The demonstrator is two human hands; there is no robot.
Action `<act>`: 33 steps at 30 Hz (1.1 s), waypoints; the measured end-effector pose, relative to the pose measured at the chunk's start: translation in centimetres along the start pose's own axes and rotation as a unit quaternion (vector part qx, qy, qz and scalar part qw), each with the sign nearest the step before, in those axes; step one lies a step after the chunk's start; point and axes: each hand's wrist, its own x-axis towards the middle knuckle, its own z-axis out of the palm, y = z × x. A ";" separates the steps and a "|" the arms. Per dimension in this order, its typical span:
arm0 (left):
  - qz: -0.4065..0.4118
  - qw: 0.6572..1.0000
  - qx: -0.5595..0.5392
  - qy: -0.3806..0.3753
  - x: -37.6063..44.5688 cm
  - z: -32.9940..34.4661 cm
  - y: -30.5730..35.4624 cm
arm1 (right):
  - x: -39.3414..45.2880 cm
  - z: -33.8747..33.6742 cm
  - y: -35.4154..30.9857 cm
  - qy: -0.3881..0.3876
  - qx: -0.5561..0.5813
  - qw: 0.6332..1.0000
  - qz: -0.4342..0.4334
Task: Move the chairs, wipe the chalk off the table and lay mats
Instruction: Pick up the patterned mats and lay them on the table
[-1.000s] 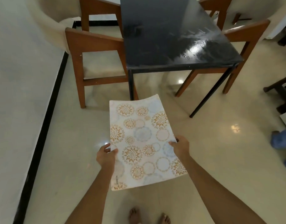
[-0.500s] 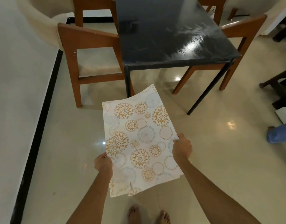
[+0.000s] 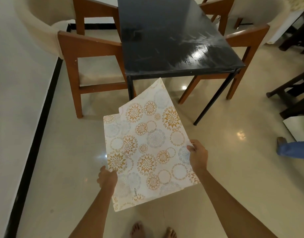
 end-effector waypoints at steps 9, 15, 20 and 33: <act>0.135 0.966 -0.200 -0.093 -4.7 -0.1 7.2 | 2.1 -4.6 -2.9 -0.075 0.265 0.958 0.086; 0.159 0.954 -0.234 -0.098 -7.6 0.0 12.0 | 5.5 -7.9 -5.3 -0.092 0.307 0.943 0.086; 0.193 0.940 -0.271 -0.081 -9.7 0.9 15.3 | 9.5 -10.0 -6.9 -0.094 0.320 0.940 0.078; 0.260 0.925 -0.275 0.038 -8.7 4.4 33.0 | 27.7 -11.4 -16.8 -0.181 0.238 0.953 0.049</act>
